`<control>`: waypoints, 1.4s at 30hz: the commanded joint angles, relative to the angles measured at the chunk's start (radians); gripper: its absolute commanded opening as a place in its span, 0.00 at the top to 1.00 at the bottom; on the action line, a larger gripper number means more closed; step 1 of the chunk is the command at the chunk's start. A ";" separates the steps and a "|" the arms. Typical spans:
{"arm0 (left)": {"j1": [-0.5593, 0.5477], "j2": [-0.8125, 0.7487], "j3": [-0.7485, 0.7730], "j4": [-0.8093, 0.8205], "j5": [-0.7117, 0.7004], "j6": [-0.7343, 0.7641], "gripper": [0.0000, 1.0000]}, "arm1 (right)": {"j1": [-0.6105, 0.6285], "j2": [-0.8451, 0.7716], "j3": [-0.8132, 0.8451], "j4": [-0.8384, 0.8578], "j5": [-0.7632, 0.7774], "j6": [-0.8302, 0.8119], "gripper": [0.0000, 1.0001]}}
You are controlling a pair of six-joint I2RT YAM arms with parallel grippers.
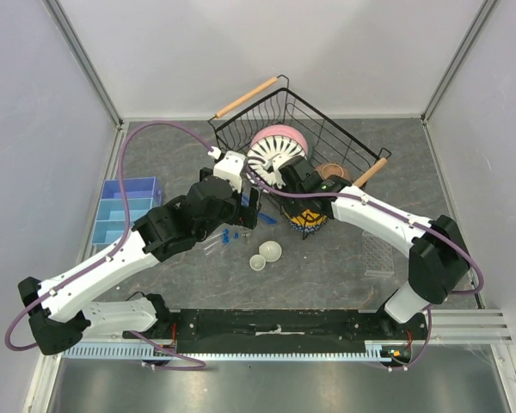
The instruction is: Organize the chemistry lab equipment
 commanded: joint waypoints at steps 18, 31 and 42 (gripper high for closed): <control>0.001 0.054 0.034 0.035 0.084 -0.031 0.00 | -0.325 -0.054 -0.084 0.003 0.296 0.283 1.00; 0.001 0.054 0.028 0.037 0.089 -0.034 0.00 | -0.477 -0.057 -0.133 0.058 0.322 0.343 1.00; 0.001 0.083 0.028 0.060 0.092 -0.044 0.00 | -0.523 -0.014 -0.101 0.069 0.265 0.306 1.00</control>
